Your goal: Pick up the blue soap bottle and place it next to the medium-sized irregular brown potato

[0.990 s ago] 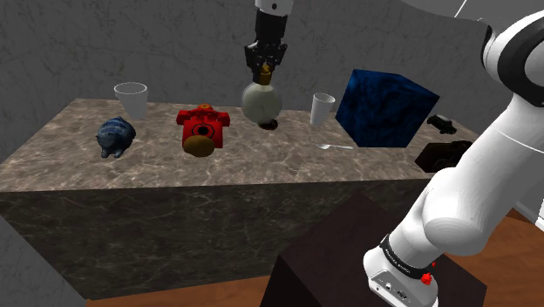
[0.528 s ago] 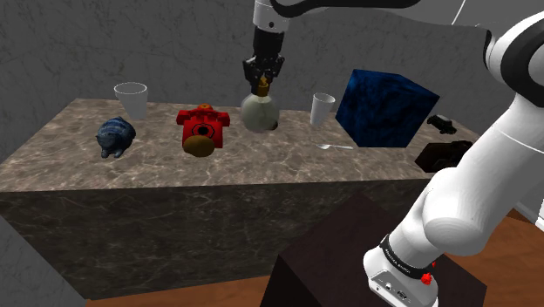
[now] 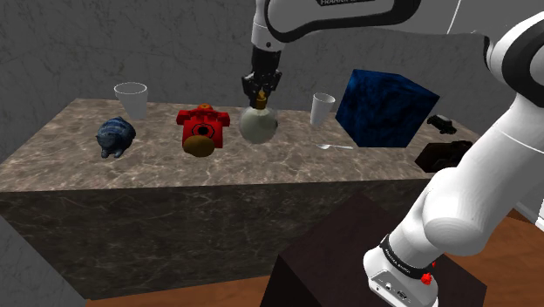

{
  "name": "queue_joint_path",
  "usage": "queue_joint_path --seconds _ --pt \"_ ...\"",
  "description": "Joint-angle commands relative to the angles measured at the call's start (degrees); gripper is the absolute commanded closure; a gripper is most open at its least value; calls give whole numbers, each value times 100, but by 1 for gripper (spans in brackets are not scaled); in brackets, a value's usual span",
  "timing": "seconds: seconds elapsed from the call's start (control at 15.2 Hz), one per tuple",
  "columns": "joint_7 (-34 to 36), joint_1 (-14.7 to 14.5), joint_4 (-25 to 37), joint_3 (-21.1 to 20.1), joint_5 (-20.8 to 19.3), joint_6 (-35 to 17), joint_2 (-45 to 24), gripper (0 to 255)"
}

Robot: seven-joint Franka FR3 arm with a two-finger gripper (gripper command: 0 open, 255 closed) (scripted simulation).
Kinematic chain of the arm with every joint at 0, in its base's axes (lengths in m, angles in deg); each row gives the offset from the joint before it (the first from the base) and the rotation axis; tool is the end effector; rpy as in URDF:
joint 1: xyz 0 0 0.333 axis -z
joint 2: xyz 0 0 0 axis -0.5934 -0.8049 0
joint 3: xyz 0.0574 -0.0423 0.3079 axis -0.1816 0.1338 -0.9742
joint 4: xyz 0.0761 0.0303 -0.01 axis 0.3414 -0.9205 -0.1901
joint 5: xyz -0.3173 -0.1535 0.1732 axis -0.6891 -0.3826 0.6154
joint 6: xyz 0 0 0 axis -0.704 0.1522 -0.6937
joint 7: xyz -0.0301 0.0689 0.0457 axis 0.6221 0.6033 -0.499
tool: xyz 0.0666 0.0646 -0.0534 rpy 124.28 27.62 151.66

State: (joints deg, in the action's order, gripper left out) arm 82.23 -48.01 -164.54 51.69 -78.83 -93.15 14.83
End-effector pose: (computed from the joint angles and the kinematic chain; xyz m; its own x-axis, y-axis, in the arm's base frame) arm 0.5351 0.1634 0.5341 0.9931 0.0919 0.0725 0.0890 -0.9951 0.0422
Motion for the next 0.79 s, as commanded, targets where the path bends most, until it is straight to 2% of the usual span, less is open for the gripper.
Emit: queue_joint_path --seconds 0.0,0.73 --pt "7 1 -140 1 -4 -154 -8 255" --pt "65 2 -826 2 -41 -980 -151 255"
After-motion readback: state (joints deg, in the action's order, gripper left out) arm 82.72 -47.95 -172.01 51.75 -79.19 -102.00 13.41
